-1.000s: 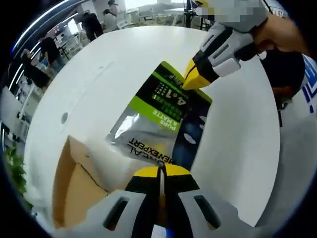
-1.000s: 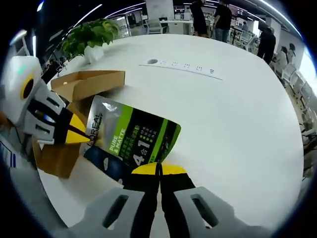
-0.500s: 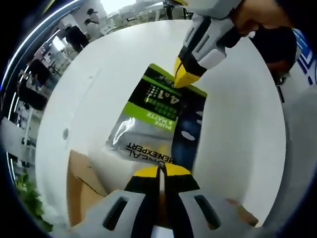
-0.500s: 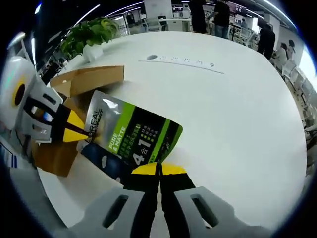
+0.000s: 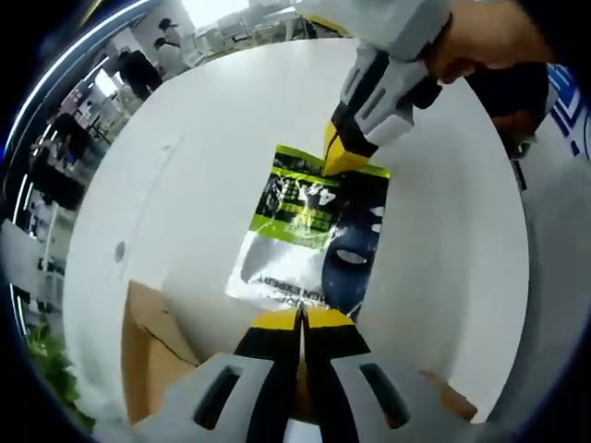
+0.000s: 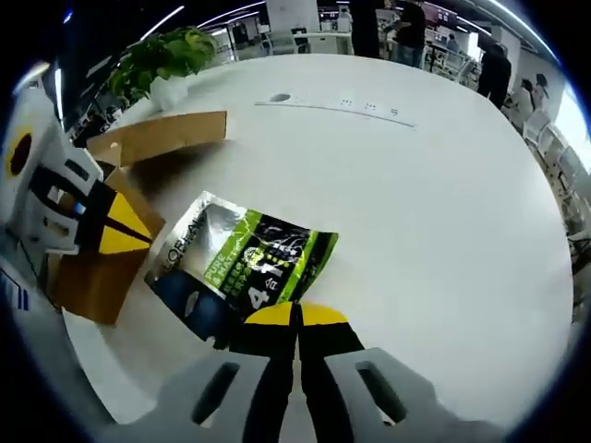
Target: Operate the shoe box by opening the lid, removing the specified soft item, and placing it in the target area until the item is outside and the box remains undamaged.
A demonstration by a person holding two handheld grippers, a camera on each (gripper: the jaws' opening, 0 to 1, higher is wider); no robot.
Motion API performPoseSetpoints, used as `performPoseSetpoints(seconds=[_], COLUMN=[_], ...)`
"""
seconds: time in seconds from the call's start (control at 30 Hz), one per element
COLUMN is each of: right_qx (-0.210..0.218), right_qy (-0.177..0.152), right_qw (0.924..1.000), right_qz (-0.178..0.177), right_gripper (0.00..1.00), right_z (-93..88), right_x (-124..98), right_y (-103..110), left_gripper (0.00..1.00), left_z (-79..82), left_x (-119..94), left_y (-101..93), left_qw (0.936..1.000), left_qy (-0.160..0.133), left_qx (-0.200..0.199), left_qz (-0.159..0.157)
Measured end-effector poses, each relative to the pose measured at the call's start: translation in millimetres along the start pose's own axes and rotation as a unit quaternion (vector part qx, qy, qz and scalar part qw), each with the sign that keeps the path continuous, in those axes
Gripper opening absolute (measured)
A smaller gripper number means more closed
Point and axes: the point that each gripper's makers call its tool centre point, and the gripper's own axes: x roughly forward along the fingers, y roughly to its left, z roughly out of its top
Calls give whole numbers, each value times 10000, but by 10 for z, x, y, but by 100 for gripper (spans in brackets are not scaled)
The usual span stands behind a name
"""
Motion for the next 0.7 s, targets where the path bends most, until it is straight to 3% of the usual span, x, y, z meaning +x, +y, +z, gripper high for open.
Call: performPoseSetpoints(seconds=[0.2,0.7], right_qx=[-423,-418], right_qy=[-71,-31], right_qw=[9991,9991], right_qz=[40,44], right_gripper=[0,0], right_z=[8,29], right_x=[21,44], right_y=[-5,-24], left_gripper=[0,2], left_z=[76,74], left_x=[-58,-281], left_y=[9,116], left_qw=[9996,9968], left_qy=[-196,-481], left_qx=[-198,-644], left_qz=[-24,32])
